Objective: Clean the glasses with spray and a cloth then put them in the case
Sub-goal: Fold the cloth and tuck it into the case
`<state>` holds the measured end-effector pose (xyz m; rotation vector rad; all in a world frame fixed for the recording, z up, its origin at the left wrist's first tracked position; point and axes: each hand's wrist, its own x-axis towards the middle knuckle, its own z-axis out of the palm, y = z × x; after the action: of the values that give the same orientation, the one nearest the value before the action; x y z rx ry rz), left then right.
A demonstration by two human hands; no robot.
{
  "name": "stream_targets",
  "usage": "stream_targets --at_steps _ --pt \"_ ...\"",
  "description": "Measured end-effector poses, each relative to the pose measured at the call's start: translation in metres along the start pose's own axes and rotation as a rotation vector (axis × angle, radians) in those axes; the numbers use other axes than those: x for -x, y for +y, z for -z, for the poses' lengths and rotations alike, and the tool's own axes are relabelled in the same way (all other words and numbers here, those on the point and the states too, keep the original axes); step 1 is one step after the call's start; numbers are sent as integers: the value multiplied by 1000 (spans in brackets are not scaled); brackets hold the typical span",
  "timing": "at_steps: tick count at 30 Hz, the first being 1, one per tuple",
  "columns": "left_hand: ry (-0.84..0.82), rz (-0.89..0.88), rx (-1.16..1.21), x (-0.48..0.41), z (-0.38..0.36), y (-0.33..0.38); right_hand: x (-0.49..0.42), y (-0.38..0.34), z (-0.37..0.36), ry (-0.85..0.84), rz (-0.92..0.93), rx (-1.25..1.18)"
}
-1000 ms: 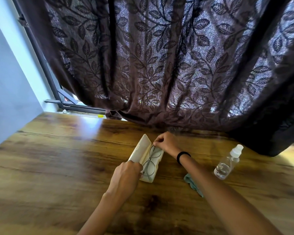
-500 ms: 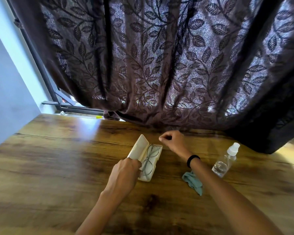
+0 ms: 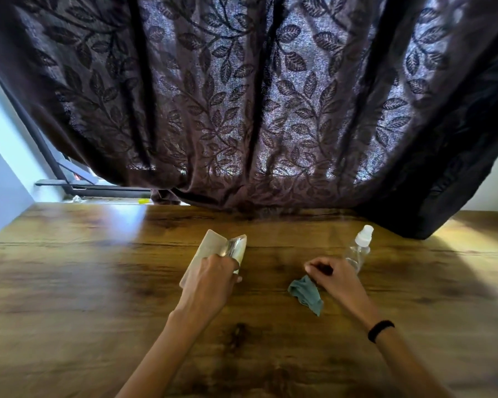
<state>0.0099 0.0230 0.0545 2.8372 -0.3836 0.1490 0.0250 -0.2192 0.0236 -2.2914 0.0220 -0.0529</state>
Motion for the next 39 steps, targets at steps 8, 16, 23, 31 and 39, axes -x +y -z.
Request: stream_targets --at_steps 8,16,23,31,39 --pt "-28 -105 91 -13 -10 38 33 23 9 -48 0 186" --pt "-185 -265 234 -20 -38 68 37 24 2 -66 166 340" --pt "-188 -240 376 -31 -52 68 22 4 3 -31 162 121" --pt "-112 -103 678 -42 -46 55 8 -13 5 -32 43 -252" --pt "-110 75 1174 -46 -39 53 7 -26 4 -45 58 -412"
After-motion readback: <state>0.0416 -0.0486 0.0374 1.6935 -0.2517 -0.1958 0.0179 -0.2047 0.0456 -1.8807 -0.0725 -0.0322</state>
